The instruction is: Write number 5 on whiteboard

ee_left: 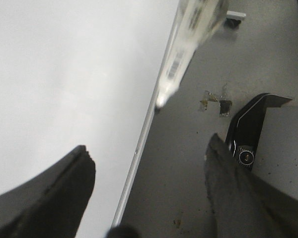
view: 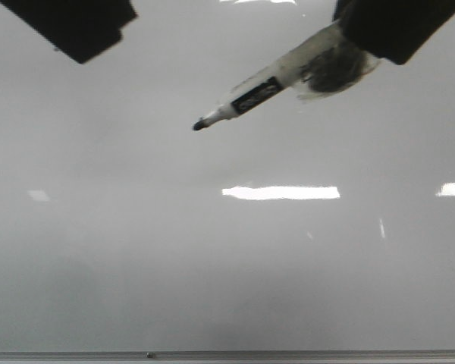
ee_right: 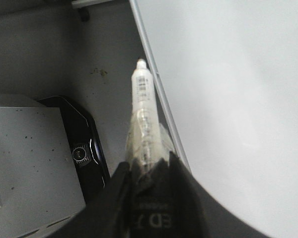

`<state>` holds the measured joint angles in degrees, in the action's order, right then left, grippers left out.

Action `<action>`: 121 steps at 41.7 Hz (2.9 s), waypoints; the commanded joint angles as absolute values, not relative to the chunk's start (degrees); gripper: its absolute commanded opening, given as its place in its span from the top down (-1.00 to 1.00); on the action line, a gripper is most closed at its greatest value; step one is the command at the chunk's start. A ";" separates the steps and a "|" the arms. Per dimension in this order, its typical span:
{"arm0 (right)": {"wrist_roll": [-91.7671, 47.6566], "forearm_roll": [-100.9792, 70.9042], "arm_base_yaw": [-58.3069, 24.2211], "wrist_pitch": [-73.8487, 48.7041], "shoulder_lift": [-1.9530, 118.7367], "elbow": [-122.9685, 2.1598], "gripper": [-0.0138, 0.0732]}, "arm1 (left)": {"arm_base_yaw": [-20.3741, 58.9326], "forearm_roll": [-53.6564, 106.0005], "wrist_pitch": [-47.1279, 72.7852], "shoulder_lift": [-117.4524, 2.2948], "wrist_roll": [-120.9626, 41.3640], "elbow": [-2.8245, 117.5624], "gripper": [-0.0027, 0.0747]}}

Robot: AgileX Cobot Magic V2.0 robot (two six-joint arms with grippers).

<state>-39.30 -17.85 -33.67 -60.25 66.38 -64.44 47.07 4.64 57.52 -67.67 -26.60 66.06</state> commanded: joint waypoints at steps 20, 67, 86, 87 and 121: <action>-16.57 -19.04 -20.01 -34.28 43.75 -47.03 0.82 | 24.08 5.85 46.17 -51.35 -14.59 55.23 -0.26; -17.61 -20.02 -21.57 -12.06 73.82 -58.60 0.82 | 23.91 7.09 43.42 -51.70 -14.59 55.23 -0.26; -18.56 -20.02 -22.27 -17.73 80.60 -58.70 0.82 | 23.91 7.09 43.27 -51.70 -14.59 55.23 -0.26; -18.56 -20.02 -22.27 -17.79 80.55 -58.70 0.82 | 23.91 7.09 43.03 -51.70 -14.59 55.23 -0.26; -18.77 -19.39 -23.15 -20.74 84.84 -59.71 0.82 | 23.91 7.09 42.31 -51.70 -14.59 55.23 -0.26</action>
